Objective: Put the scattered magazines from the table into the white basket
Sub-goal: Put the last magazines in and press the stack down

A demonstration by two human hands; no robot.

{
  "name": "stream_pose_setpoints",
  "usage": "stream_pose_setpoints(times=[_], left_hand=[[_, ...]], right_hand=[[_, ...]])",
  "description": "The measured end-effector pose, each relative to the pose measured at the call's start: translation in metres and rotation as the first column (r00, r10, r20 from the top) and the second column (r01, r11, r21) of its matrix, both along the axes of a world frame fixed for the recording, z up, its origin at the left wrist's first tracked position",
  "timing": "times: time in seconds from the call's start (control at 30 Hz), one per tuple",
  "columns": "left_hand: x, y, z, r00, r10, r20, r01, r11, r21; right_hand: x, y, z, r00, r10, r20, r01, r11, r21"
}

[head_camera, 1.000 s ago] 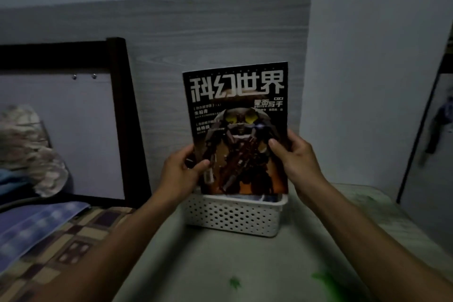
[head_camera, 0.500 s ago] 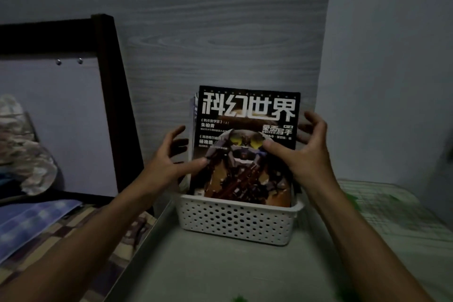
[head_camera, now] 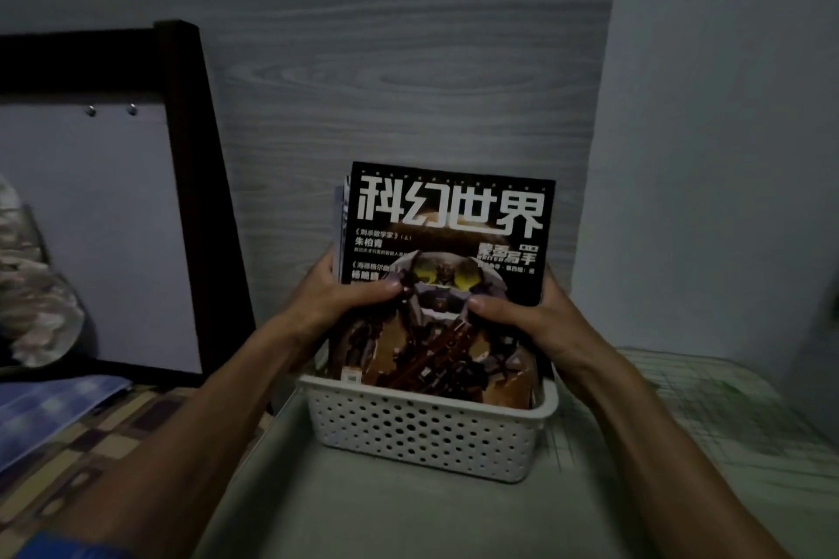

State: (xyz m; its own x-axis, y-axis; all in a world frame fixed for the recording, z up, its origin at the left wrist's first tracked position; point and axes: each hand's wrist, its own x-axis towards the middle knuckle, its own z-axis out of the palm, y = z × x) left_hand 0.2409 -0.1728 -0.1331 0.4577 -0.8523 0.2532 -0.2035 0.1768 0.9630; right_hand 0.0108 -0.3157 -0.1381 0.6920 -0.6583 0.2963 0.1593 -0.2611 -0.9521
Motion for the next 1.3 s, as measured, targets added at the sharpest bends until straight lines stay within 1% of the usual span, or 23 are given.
stream_pose_setpoints(times=[0.1, 0.17, 0.23, 0.33, 0.47, 0.53, 0.57, 0.7, 0.73, 0.8, 0.83, 0.87, 0.9, 0.93, 1.0, 1.03, 1.07, 1.1, 1.13, 1.17, 1.2, 1.23, 1.3], left_hand=[[0.002, 0.003, -0.003, 0.999, 0.039, 0.026, -0.037, 0.994, -0.105], [0.002, 0.004, -0.002, 0.995, 0.043, 0.086, -0.027, 0.984, -0.174], [0.001, 0.002, 0.0, 0.982, 0.067, 0.175, -0.031, 0.979, -0.202], [-0.005, -0.005, -0.001, 0.967, 0.048, 0.252, -0.008, 0.987, -0.158], [-0.008, -0.006, -0.005, 0.949, -0.005, 0.317, 0.002, 1.0, 0.008], [-0.01, -0.003, -0.008, 0.934, 0.009, 0.357, -0.034, 0.998, 0.061], [-0.013, -0.002, -0.012, 0.934, 0.039, 0.355, -0.061, 0.997, 0.051], [-0.025, -0.005, -0.025, 0.94, 0.191, 0.283, -0.193, 0.981, -0.02], [-0.025, -0.007, -0.024, 0.938, 0.185, 0.293, -0.192, 0.981, -0.005], [-0.023, -0.009, -0.019, 0.93, 0.08, 0.36, -0.116, 0.99, 0.08], [-0.022, -0.009, -0.017, 0.924, 0.024, 0.382, -0.077, 0.989, 0.124], [-0.021, -0.008, -0.017, 0.916, 0.006, 0.4, -0.07, 0.987, 0.145], [-0.022, -0.008, -0.019, 0.914, 0.026, 0.406, -0.091, 0.986, 0.14], [-0.025, -0.007, -0.022, 0.917, 0.082, 0.391, -0.139, 0.983, 0.119], [-0.031, 0.0, -0.029, 0.918, 0.219, 0.331, -0.258, 0.963, 0.077], [-0.032, 0.008, -0.035, 0.929, 0.24, 0.28, -0.267, 0.962, 0.059], [-0.031, 0.017, -0.042, 0.955, 0.218, 0.203, -0.23, 0.973, 0.036], [-0.03, 0.029, -0.049, 0.979, 0.154, 0.132, -0.158, 0.987, 0.015], [-0.032, 0.042, -0.055, 0.992, 0.081, 0.101, -0.083, 0.996, 0.017], [-0.035, 0.05, -0.061, 0.991, 0.036, 0.126, -0.043, 0.998, 0.05], [-0.038, 0.054, -0.067, 0.984, 0.032, 0.174, -0.047, 0.995, 0.085], [-0.04, 0.053, -0.074, 0.971, 0.079, 0.225, -0.101, 0.991, 0.086], [-0.046, 0.045, -0.084, 0.927, 0.229, 0.296, -0.255, 0.966, 0.049]], right_hand=[[-0.001, 0.0, -0.003, 0.994, -0.04, 0.097, 0.043, 0.999, -0.032], [-0.005, -0.002, 0.0, 0.987, -0.055, 0.153, 0.07, 0.993, -0.096], [-0.011, -0.007, 0.006, 0.985, -0.048, 0.164, 0.08, 0.978, -0.192], [-0.016, -0.018, 0.006, 0.994, -0.024, 0.104, 0.048, 0.969, -0.243], [-0.023, -0.026, -0.003, 0.994, -0.024, -0.108, -0.01, 0.953, -0.302], [-0.024, -0.026, -0.002, 0.986, -0.072, -0.152, 0.018, 0.943, -0.332], [-0.024, -0.024, -0.002, 0.983, -0.112, -0.144, 0.056, 0.938, -0.343], [-0.022, -0.007, -0.004, 0.954, -0.288, -0.087, 0.24, 0.904, -0.353], [-0.022, -0.003, -0.007, 0.945, -0.319, -0.076, 0.274, 0.895, -0.351], [-0.02, 0.002, -0.011, 0.938, -0.33, -0.104, 0.283, 0.906, -0.315], [-0.02, 0.003, -0.014, 0.94, -0.307, -0.152, 0.253, 0.921, -0.295], [-0.021, 0.002, -0.017, 0.937, -0.278, -0.212, 0.215, 0.936, -0.28], [-0.022, 0.001, -0.021, 0.93, -0.261, -0.259, 0.192, 0.946, -0.262], [-0.024, 0.001, -0.026, 0.923, -0.267, -0.277, 0.204, 0.95, -0.235], [-0.03, 0.011, -0.037, 0.926, -0.291, -0.241, 0.27, 0.956, -0.118], [-0.034, 0.017, -0.046, 0.942, -0.279, -0.185, 0.278, 0.96, -0.032], [-0.038, 0.023, -0.054, 0.963, -0.245, -0.115, 0.251, 0.967, 0.045], [-0.044, 0.028, -0.061, 0.98, -0.188, -0.067, 0.193, 0.977, 0.091], [-0.048, 0.031, -0.067, 0.99, -0.131, -0.056, 0.135, 0.987, 0.089], [-0.052, 0.033, -0.072, 0.992, -0.101, -0.074, 0.104, 0.994, 0.044], [-0.054, 0.033, -0.077, 0.989, -0.106, -0.104, 0.105, 0.994, -0.017], [-0.054, 0.033, -0.081, 0.981, -0.142, -0.133, 0.133, 0.988, -0.075], [-0.051, 0.033, -0.086, 0.953, -0.257, -0.16, 0.229, 0.957, -0.178]])
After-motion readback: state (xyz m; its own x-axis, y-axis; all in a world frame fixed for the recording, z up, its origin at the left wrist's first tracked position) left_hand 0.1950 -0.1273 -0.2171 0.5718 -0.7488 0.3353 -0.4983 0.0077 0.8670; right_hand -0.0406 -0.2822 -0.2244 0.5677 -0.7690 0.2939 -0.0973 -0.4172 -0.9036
